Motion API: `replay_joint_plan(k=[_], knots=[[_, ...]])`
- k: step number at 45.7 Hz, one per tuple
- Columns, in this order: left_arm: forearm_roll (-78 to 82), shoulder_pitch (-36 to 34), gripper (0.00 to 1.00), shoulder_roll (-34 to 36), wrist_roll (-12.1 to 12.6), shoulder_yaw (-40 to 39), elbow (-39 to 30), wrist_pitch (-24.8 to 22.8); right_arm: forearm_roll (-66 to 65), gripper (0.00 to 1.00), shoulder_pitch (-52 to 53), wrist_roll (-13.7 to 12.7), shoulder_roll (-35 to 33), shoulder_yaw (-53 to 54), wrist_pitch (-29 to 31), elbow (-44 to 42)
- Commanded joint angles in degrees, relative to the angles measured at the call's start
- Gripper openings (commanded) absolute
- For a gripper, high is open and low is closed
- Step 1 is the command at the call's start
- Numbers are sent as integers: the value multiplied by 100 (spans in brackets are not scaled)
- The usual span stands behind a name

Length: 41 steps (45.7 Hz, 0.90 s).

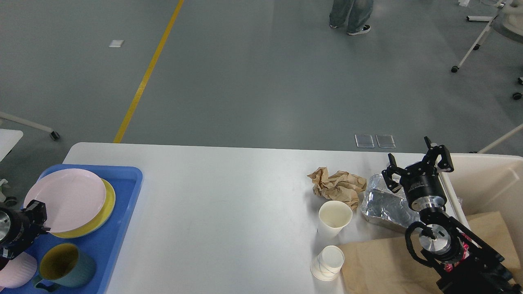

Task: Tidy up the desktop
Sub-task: 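Lower the pink plate onto the yellow plate and release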

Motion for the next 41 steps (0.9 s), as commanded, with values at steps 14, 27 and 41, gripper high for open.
replay_joint_plan(k=[14,27,41], knots=[[44,-18,1,21,93,30,-97,-324,0,100,0,0,0,0,0,0],[88,-44,94,74,5,39,-9,-35,0,100,0,0,0,0,0,9],[97,-210,95,83,66,30,-9,-8,0,100,0,0,0,0,0,0]])
